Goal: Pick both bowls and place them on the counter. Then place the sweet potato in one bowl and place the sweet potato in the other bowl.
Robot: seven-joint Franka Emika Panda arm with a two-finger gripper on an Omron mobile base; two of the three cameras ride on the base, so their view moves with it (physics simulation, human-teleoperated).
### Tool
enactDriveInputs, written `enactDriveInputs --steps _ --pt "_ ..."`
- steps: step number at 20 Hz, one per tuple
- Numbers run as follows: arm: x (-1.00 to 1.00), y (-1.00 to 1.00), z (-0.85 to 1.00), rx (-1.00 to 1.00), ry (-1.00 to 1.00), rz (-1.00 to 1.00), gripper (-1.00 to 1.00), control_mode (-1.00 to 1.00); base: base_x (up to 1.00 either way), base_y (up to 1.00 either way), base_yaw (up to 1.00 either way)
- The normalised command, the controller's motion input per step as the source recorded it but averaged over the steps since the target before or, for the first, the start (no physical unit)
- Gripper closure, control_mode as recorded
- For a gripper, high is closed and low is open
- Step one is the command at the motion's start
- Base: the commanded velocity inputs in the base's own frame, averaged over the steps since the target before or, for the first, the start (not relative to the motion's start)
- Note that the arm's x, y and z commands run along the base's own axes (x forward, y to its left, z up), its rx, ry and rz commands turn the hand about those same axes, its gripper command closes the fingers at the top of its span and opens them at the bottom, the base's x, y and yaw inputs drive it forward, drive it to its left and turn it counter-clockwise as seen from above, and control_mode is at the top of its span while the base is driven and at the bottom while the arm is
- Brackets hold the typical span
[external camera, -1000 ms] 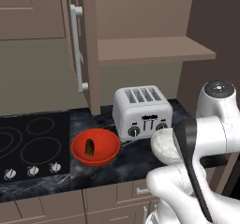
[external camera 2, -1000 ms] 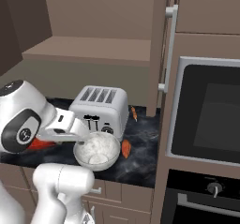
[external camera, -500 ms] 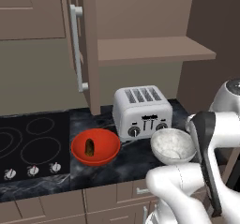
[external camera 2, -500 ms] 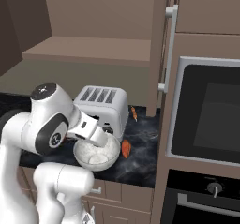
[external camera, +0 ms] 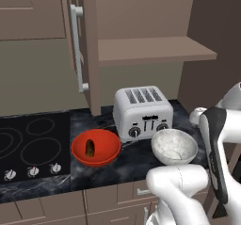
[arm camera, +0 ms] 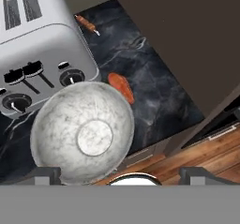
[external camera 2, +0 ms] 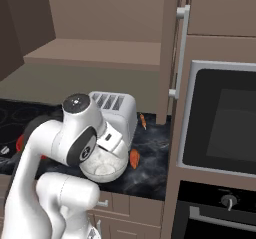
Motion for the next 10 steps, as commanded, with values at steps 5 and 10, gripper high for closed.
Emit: enactDriveInputs --steps 5,10 --pt "0.43 -0.04 -0.12 0.04 0.0 -0.16 -1.0 -1.0 0.0 0.0 0.0" --pt "0.2 -0.25 -0.16 0.12 0.0 -0.09 -1.0 -1.0 0.0 0.0 0.0"
